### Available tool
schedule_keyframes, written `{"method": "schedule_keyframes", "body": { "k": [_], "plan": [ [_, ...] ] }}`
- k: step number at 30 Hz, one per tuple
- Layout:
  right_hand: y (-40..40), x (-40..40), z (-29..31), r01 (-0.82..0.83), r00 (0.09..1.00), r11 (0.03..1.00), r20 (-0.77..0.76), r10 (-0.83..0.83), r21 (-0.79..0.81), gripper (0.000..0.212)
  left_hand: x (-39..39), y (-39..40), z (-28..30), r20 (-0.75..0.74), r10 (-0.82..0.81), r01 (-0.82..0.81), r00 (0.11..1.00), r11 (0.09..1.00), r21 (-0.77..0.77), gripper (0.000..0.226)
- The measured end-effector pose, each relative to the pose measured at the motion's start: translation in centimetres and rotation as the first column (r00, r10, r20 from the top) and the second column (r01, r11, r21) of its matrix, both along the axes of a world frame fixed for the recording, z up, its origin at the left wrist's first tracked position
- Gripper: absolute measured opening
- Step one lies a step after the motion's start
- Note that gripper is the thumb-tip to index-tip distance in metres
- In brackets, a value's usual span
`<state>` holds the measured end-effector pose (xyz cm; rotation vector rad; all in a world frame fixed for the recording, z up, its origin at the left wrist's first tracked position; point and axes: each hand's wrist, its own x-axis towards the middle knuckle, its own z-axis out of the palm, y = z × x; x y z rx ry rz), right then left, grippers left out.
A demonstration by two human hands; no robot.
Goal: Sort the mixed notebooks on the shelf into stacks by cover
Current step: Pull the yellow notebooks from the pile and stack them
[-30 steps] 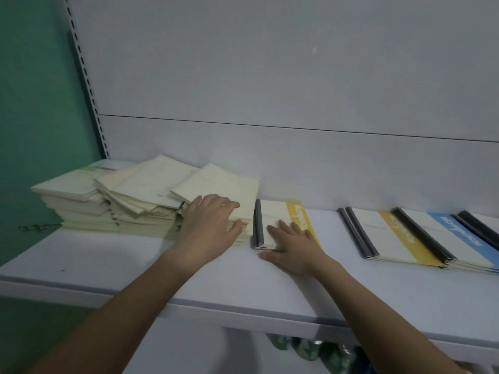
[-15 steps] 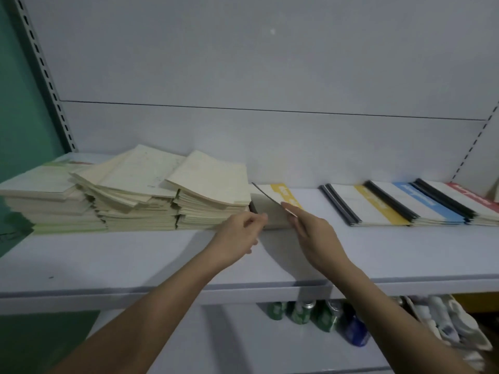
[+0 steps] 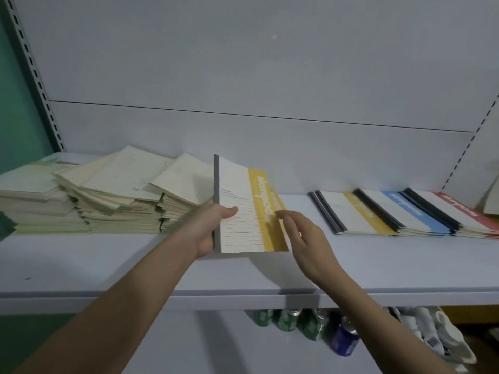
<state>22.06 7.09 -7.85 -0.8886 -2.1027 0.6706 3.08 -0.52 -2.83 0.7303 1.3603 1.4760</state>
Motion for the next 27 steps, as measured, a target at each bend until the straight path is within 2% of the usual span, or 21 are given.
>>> {"method": "schedule_keyframes", "body": {
  "k": [2,4,8,10,12,14,15,16,18,20,22,24,27],
  "plan": [
    [2.1,-0.5,-0.5,0.052,0.984,0.998,0.169,-0.058,0.040,0.037,-1.6,-0.7,0.2,-0.049,0.060,-0.059,0.997,0.998,0.021,0.038],
    [3.7,-1.4,-1.0,-0.023,0.930,0.998,0.367,0.000,0.059,0.052,-2.6,-1.5,0.3,-0.087,0.120,-0.116,0.989,0.992,0.044,0.046],
    [5.5,-3.6,-2.0,-0.142,0.830,0.986,0.554,0.070,0.088,0.081,-3.2,-2.9,0.0,-0.216,0.156,-0.144,0.964,0.987,0.070,0.053],
    [6.5,-4.1,-2.5,-0.147,0.782,0.988,0.618,0.086,0.049,0.083,-3.3,-3.4,-0.2,-0.237,0.172,-0.157,0.956,0.984,0.078,0.052],
    [7.2,-4.1,-2.9,-0.164,0.754,0.981,0.655,0.058,0.102,0.068,-3.5,-3.7,-0.4,-0.223,0.190,-0.174,0.956,0.981,0.088,0.054],
    [7.2,-3.9,-2.9,-0.161,0.771,0.952,0.635,-0.044,0.261,0.053,-3.6,-4.1,-0.6,-0.197,0.193,-0.179,0.961,0.980,0.087,0.055],
    [7.0,-3.7,-2.7,-0.153,0.786,0.937,0.614,-0.077,0.314,0.053,-3.7,-4.3,-0.8,-0.192,0.187,-0.174,0.963,0.981,0.086,0.055],
    [6.7,-3.3,-2.5,-0.146,0.801,0.935,0.594,-0.079,0.322,0.055,-3.7,-4.5,-1.1,-0.196,0.180,-0.167,0.964,0.982,0.083,0.055],
    [6.5,-2.7,-2.1,-0.122,0.846,0.964,0.533,-0.022,0.235,0.051,-3.4,-5.0,-1.6,-0.200,0.173,-0.161,0.964,0.984,0.076,0.054],
    [6.1,-1.9,-1.7,-0.057,0.929,0.986,0.371,-0.005,0.156,0.040,-2.7,-5.1,-2.0,-0.170,0.172,-0.161,0.970,0.984,0.075,0.053],
    [5.0,-1.4,-1.3,0.026,0.985,0.984,0.166,-0.056,0.178,0.037,-2.0,-5.1,-2.1,-0.140,0.162,-0.152,0.977,0.985,0.076,0.052],
    [3.4,-1.3,-0.7,0.050,0.998,0.980,0.023,-0.056,0.194,0.036,-1.2,-4.9,-2.0,-0.136,0.150,-0.140,0.979,0.987,0.079,0.049],
    [0.5,-1.2,-0.1,-0.041,0.996,0.959,-0.066,0.062,0.280,0.037,0.1,-4.1,-1.8,-0.133,0.151,-0.138,0.979,0.985,0.104,0.035]
  ]
}}
